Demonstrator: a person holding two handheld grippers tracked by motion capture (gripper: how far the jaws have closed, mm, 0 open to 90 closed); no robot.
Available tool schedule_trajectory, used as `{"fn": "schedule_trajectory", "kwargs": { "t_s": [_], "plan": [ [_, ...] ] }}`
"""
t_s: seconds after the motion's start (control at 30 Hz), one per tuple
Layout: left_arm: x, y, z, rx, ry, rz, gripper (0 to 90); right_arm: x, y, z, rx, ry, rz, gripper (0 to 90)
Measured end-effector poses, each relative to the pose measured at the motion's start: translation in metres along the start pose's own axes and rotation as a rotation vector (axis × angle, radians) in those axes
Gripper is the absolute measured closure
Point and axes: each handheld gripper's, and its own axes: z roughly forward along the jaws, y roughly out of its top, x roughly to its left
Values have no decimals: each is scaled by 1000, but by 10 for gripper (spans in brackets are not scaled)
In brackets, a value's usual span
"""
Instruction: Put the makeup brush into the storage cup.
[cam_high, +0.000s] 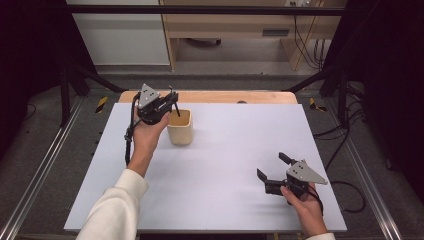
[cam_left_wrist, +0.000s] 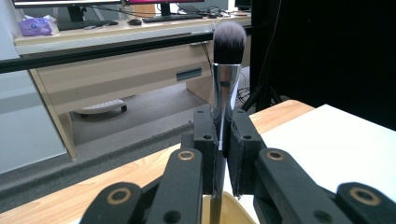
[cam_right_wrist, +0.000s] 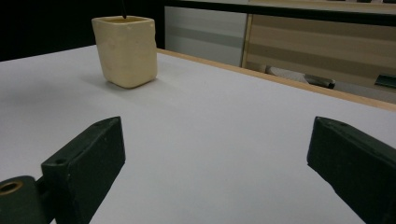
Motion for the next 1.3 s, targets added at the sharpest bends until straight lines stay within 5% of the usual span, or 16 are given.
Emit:
{"fn": "schedule_trajectory", "kwargs": {
  "t_s": [1.3],
  "plan": [
    [1, -20, 5, 67, 3, -8, 833, 2, 2, 0, -16, 18, -18, 42]
  ]
}}
